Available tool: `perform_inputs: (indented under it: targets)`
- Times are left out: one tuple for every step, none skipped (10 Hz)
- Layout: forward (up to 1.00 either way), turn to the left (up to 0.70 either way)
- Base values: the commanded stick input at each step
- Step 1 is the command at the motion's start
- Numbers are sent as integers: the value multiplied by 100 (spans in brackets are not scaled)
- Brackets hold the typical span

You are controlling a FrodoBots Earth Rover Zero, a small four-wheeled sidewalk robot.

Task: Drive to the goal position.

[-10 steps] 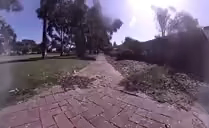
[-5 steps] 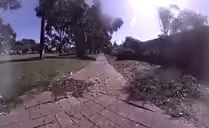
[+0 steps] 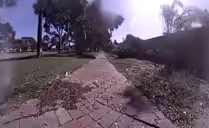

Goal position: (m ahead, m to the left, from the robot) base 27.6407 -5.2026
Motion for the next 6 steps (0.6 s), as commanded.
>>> perform_inputs:
  targets:
    - [70,2]
    - [70,2]
    - [70,2]
    - [70,2]
    - [70,2]
    - [70,2]
